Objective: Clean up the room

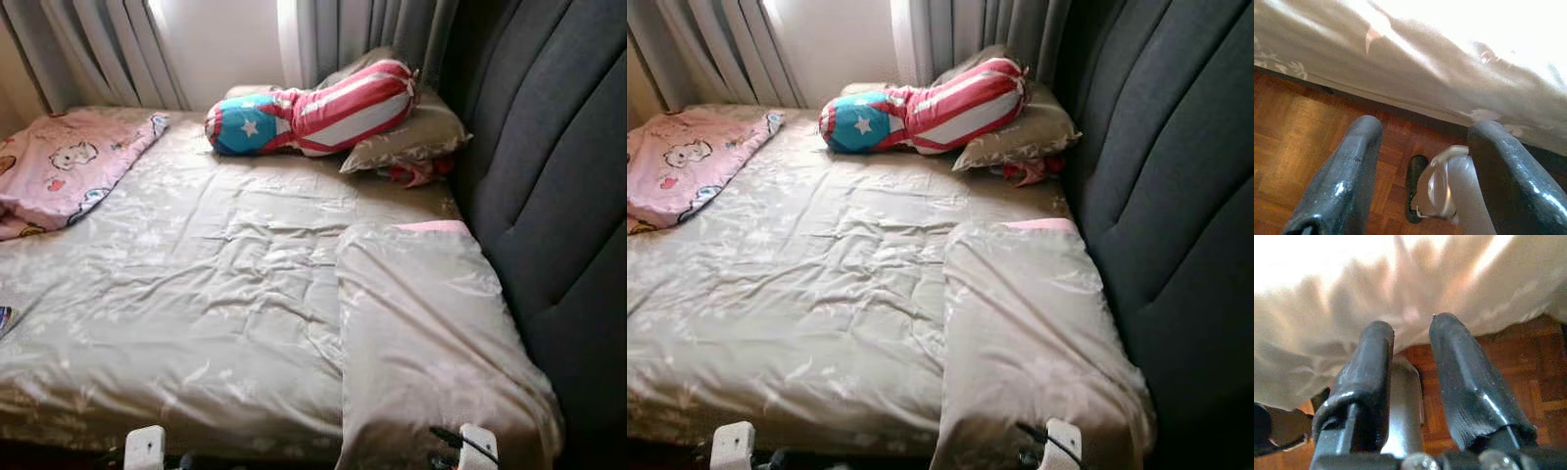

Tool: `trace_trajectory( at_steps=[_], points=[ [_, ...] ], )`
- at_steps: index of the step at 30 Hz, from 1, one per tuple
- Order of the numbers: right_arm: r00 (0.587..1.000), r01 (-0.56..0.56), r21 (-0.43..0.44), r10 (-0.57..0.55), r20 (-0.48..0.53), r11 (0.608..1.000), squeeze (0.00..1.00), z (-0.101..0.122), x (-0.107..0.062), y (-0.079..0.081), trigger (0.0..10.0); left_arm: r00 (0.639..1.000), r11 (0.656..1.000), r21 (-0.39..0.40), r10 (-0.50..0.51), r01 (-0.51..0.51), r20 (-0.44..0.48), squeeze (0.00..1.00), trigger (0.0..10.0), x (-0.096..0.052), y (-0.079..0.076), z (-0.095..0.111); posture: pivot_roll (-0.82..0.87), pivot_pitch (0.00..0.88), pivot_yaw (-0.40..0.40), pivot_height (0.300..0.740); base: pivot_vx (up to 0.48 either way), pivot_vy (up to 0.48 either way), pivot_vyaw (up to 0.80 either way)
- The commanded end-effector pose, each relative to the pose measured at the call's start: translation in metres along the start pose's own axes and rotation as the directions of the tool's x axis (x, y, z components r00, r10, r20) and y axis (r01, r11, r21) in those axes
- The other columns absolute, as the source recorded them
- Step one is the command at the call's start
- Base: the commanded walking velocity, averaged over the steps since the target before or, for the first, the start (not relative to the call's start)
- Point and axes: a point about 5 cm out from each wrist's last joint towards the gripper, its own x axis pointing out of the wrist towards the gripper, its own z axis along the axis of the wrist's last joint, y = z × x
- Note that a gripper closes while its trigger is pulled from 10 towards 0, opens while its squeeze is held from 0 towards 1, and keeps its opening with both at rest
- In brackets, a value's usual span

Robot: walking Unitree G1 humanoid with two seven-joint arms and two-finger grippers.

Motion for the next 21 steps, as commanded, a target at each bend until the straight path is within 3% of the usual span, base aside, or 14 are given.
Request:
trace_trajectory(
  at_steps=[1, 15, 21],
  points=[
    [1.000, 0.001, 0.002, -0.001, 0.005, 1.000, 0.00, 0.002, 0.001, 0.001, 10.0, 1.000, 1.000, 0.009, -0.002, 0.002, -0.010, 0.00, 10.0, 0.001, 0.000, 0.001, 0.02, 0.000, -0.015, 0.740, 0.000, 0.000, 0.00],
    [0.994, 0.076, -0.032, -0.078, -0.078, 0.997, 0.00, -0.015, -0.007, -0.025, 10.0, 0.996, 0.998, 0.043, -0.034, 0.038, -0.083, 0.00, 10.0, -0.001, -0.005, -0.011, 0.02, 0.000, -0.027, 0.740, 0.000, 0.000, 0.00],
    [0.993, 0.074, -0.057, -0.079, -0.089, 0.996, 0.00, -0.015, -0.007, -0.025, 10.0, 0.995, 0.998, 0.048, -0.039, 0.043, -0.091, 0.00, 10.0, -0.001, -0.007, -0.012, 0.02, 0.000, -0.033, 0.740, 0.000, 0.000, 0.00]
  ],
)
